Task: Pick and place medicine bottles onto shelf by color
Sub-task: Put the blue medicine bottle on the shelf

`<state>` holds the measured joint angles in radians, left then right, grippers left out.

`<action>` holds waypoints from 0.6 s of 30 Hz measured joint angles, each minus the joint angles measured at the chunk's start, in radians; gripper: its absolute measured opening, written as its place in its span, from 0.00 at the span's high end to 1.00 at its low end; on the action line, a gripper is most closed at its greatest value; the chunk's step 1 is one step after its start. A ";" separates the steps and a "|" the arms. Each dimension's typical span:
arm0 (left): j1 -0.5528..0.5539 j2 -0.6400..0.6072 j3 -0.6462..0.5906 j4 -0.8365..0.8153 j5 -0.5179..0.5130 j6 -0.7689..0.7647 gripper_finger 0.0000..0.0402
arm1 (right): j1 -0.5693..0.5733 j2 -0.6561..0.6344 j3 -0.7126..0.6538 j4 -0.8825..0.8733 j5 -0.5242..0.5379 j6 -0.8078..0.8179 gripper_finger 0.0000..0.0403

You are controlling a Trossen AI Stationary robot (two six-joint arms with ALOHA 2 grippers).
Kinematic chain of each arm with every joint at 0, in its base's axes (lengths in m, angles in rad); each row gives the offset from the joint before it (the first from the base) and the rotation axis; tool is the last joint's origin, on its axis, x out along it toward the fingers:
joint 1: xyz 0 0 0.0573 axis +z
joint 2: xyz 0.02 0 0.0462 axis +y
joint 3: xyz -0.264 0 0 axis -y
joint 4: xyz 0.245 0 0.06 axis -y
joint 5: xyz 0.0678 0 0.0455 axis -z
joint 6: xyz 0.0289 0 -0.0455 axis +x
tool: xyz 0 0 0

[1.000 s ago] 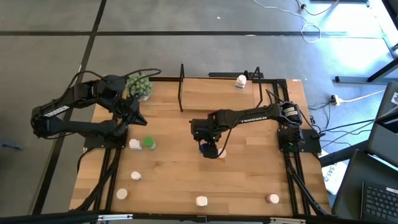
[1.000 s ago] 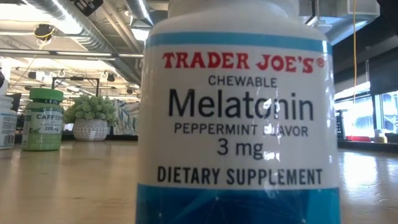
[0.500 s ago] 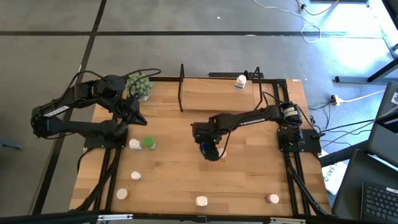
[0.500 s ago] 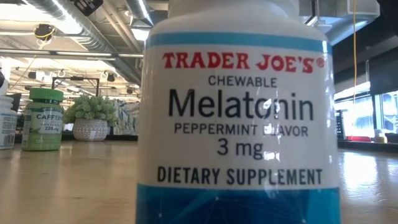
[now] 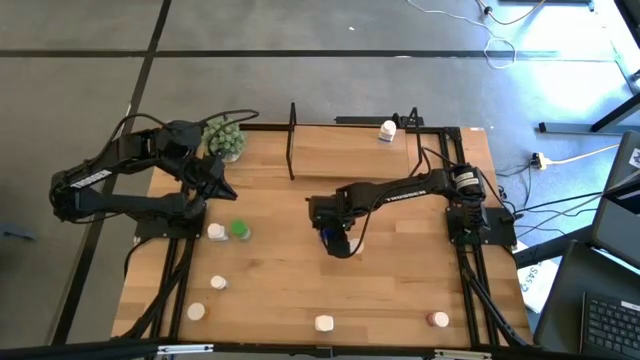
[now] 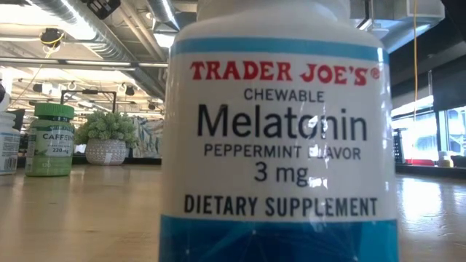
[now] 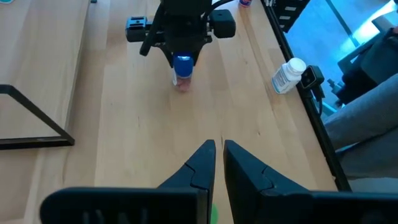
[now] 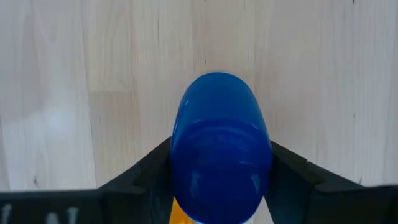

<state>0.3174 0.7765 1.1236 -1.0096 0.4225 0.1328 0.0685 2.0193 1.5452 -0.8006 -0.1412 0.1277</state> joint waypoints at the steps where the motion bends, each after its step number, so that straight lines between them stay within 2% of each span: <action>1: 0.000 0.000 0.000 0.000 -0.002 0.000 0.93 | 0.000 0.000 0.000 0.005 0.000 0.000 0.53; 11: 0.000 0.000 0.000 0.000 -0.015 -0.002 0.93 | -0.015 0.000 0.044 0.006 0.014 0.051 0.53; 18: 0.000 0.000 0.000 0.000 -0.019 -0.004 0.93 | -0.051 0.000 0.134 -0.119 0.017 0.032 0.53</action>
<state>0.3172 0.7765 1.1236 -1.0092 0.4040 0.1292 0.0173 2.0193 1.6791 -0.9196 -0.1238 0.1595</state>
